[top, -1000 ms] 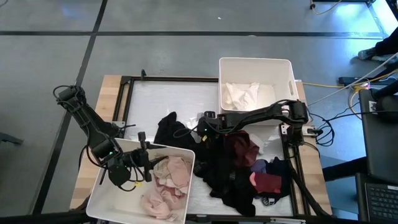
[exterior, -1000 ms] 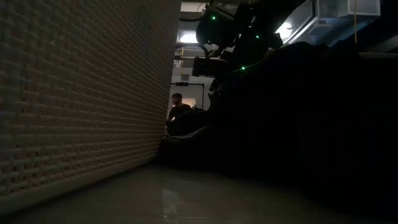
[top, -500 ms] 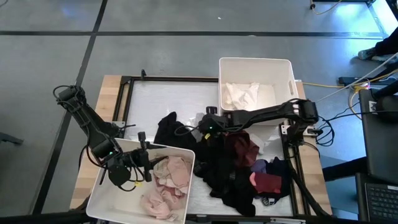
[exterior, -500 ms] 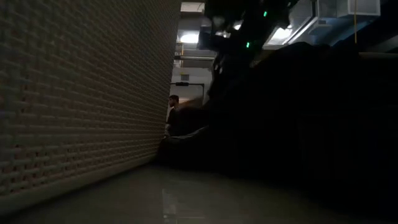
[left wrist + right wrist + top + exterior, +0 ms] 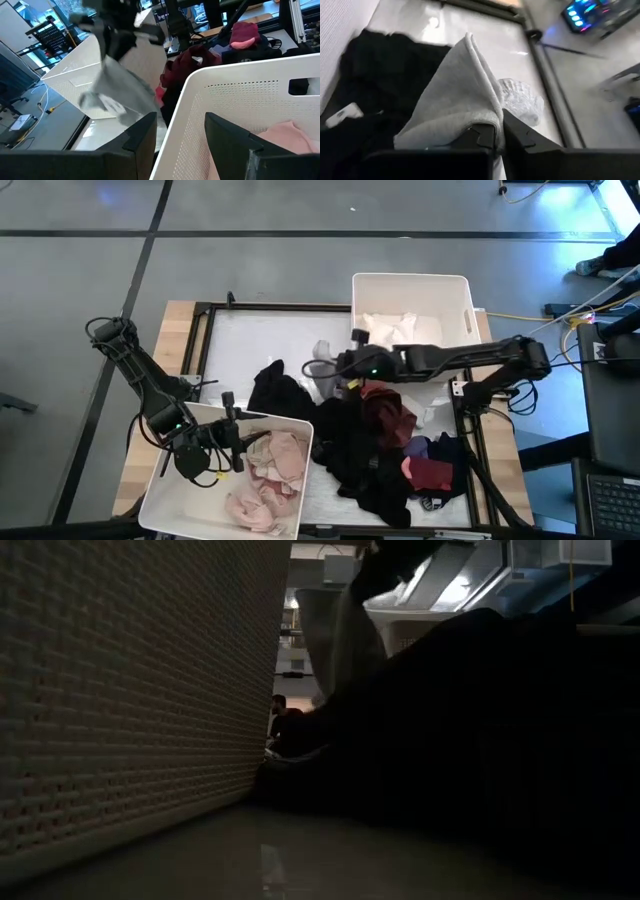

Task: Sort clothes
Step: Put the gray pants into the top white bin

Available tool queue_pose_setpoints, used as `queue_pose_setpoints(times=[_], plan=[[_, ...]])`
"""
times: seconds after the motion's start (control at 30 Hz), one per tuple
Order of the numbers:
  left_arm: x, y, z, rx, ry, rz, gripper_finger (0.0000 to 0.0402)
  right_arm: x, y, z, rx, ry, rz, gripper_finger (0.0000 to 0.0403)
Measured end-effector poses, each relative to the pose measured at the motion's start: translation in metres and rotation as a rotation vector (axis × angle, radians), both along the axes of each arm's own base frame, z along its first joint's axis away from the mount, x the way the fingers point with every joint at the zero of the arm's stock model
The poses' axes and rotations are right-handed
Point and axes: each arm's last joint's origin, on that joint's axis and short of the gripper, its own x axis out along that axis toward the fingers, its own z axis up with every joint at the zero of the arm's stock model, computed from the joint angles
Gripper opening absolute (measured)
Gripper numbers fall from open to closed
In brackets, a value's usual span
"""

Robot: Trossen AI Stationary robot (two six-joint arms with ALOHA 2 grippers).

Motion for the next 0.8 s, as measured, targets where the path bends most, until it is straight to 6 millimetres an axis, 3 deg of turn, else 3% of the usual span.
queue_pose_setpoints(times=[0.4, 0.8], plan=[[0.000, 0.000, 0.000, 0.000, 0.000, 0.000, 0.0156, -0.030, -0.005, 0.053, -0.091, -0.239, -0.087, 0.0018], [0.000, 0.000, 0.000, 0.002, 0.001, -0.001, 0.0156, -0.056, -0.011, 0.092, -0.274, -0.399, -0.252, 0.0018]])
